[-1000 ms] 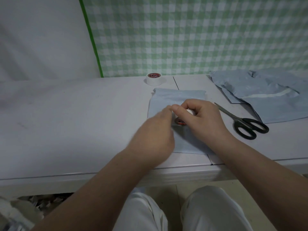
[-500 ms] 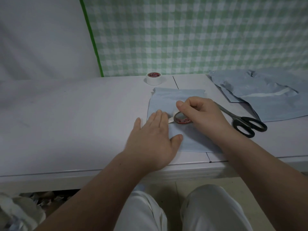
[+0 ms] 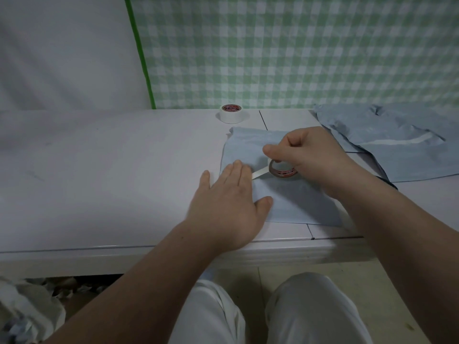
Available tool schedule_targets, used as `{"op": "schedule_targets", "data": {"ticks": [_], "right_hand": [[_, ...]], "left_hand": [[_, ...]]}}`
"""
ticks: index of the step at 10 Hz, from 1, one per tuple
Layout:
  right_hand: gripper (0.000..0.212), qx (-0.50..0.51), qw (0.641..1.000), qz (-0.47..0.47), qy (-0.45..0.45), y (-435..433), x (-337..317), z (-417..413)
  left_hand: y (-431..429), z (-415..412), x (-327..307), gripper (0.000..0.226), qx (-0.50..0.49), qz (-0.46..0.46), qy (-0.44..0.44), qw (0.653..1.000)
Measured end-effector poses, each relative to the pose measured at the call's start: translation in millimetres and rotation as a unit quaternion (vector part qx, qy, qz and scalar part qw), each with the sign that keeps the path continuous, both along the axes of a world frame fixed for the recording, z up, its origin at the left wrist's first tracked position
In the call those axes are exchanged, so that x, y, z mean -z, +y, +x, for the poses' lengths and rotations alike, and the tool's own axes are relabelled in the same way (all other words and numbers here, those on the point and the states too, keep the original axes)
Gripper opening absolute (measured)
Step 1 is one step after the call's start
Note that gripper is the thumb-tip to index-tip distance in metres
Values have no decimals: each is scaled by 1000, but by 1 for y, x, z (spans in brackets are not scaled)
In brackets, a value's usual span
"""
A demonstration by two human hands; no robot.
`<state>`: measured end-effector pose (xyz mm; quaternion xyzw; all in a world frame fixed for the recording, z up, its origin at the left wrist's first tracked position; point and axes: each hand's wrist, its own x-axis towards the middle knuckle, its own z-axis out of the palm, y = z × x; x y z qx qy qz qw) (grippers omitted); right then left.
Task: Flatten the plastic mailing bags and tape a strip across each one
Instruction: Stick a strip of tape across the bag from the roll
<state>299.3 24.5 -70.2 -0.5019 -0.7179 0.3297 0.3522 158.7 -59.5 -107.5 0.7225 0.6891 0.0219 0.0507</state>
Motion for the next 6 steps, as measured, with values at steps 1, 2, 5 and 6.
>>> {"op": "schedule_targets", "data": {"ticks": [1,2,5,6], "right_hand": [[32,0,1000,-8,-21,0,-1,3],[31,7,999,7,-51,-1,-1,4],[29,16,986,36,-161,-8,-8,5],[28,20,980,39,-192,-9,-9,4]], "left_hand": [[0,0,-1,69,1,-8,-2,1000],[0,1,-1,70,0,-5,-2,1000],[0,0,-1,70,-1,-6,2,1000],[-1,1,-1,70,-2,-5,2,1000]]}}
